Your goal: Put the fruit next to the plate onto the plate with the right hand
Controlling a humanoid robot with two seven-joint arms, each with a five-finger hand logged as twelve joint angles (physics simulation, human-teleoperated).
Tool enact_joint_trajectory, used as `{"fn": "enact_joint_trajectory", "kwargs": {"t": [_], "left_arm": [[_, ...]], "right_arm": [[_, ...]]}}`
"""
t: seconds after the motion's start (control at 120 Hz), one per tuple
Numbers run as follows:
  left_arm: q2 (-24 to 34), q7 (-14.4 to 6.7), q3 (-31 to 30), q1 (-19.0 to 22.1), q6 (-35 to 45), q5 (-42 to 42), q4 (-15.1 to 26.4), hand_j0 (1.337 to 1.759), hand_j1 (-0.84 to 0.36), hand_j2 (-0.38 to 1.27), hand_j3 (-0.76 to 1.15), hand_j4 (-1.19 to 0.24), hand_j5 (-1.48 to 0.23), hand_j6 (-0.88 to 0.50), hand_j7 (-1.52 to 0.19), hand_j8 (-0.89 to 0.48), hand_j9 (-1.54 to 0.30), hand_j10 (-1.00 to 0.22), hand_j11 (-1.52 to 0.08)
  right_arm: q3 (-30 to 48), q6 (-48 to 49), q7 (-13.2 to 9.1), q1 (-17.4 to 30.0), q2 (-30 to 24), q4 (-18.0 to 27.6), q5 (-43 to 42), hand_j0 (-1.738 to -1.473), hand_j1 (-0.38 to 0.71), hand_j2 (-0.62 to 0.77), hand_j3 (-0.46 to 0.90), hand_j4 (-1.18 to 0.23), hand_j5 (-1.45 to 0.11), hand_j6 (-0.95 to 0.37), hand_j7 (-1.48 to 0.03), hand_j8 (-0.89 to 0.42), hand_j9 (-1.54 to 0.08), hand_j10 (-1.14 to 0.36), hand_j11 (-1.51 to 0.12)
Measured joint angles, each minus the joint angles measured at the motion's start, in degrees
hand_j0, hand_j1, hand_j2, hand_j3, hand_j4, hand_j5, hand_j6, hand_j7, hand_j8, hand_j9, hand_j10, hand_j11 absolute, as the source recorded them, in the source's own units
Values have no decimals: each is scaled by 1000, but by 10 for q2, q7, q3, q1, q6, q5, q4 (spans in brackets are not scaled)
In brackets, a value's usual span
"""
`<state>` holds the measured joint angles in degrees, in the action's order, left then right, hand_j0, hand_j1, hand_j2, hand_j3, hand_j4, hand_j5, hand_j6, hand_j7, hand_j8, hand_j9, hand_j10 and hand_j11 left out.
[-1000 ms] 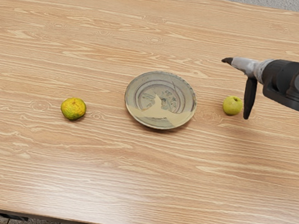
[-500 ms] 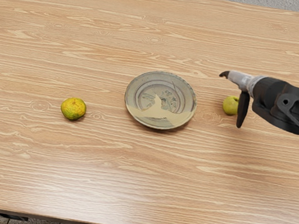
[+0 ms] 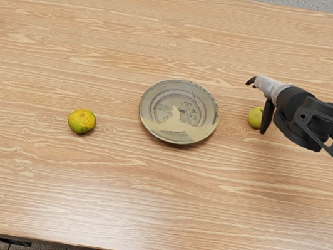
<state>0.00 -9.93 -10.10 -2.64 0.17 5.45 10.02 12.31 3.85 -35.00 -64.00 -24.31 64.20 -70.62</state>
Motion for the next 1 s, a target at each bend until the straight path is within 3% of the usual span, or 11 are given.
{"fn": "enact_joint_trajectory", "kwargs": {"t": [0.6, 1.0], "left_arm": [[0, 0, 0, 0, 0, 0, 0, 1658, 349, 0, 0, 0, 0, 0, 0, 0, 0, 0, 0], [0, 0, 0, 0, 0, 0, 0, 1658, 349, 0, 0, 0, 0, 0, 0, 0, 0, 0, 0]], "right_arm": [[-1, -18, 0, 23, 30, -35, 0, -1658, -86, -42, 0, -224, -287, -226, -286, -224, -287, -223, -287], [-5, -44, 0, 31, 14, -13, -3, -1658, 43, -63, 0, -331, -427, -333, -427, -332, -427, -331, -427]]}}
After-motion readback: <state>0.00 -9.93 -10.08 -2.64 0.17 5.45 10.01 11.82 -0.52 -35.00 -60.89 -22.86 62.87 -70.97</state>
